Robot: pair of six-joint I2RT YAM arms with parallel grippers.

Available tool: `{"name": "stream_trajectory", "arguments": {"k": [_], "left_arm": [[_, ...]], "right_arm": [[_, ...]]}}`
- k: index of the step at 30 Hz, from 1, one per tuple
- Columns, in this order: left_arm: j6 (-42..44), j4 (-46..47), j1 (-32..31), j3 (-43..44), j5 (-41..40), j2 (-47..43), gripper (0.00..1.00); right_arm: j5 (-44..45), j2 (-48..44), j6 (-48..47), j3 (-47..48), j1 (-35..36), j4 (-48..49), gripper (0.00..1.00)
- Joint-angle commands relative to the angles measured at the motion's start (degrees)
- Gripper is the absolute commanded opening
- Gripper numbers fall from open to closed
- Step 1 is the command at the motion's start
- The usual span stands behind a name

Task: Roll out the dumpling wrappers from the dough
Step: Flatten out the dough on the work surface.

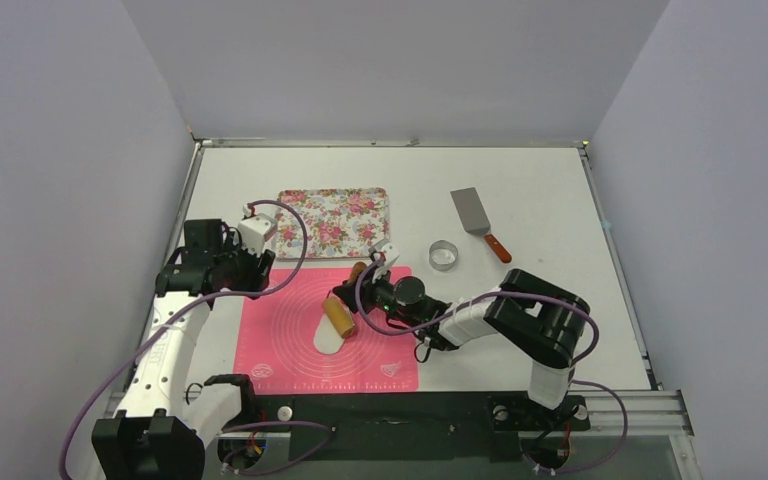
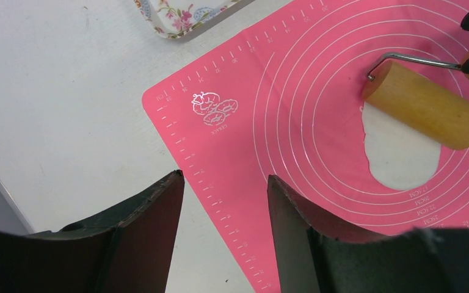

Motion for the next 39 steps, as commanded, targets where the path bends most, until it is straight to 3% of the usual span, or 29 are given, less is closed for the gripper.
{"name": "stream_trajectory", "arguments": {"k": [1,8,16,19,22,30,35,39], "left_arm": [[0.8,-0.2,0.4,1.9,0.6,-1.4,0.51],[1.1,0.1,0.4,1.6,0.2,-1.7,0.51],[0.9,0.2,0.4,2.2,0.0,-1.4,0.51],[0.9,0.3,0.4,2.2,-0.2,-1.5,0.51],[0.9,0.9,0.4,1.8,-0.3,-1.6,0.51],[-1.5,2.9,0.4,1.7,1.4,-1.1,0.51],[-2.3,3.6,0.3,1.7,3.1,-0.7,0.51],[-1.8,3.4,0.1,1.9,3.7,-0.7,0.51]], "right_arm": [[-0.8,4.2,-5.4,1.9,0.8,-16.9,0.00],[-3.4,8.3,-5.3,6.2,5.8,-18.5,0.00],[-4.4,4.2,-6.4,2.2,1.9,-18.3,0.00],[-4.5,3.0,-10.9,6.7,1.5,-29.7,0.00],[-4.8,3.1,-11.3,8.1,2.3,-34.9,0.00],[7.9,-2.7,3.9,1.4,4.7,-28.0,0.00],[16.6,-0.3,12.2,0.6,9.2,-22.3,0.00],[17.4,1.2,15.6,1.1,10.6,-22.6,0.00]]}}
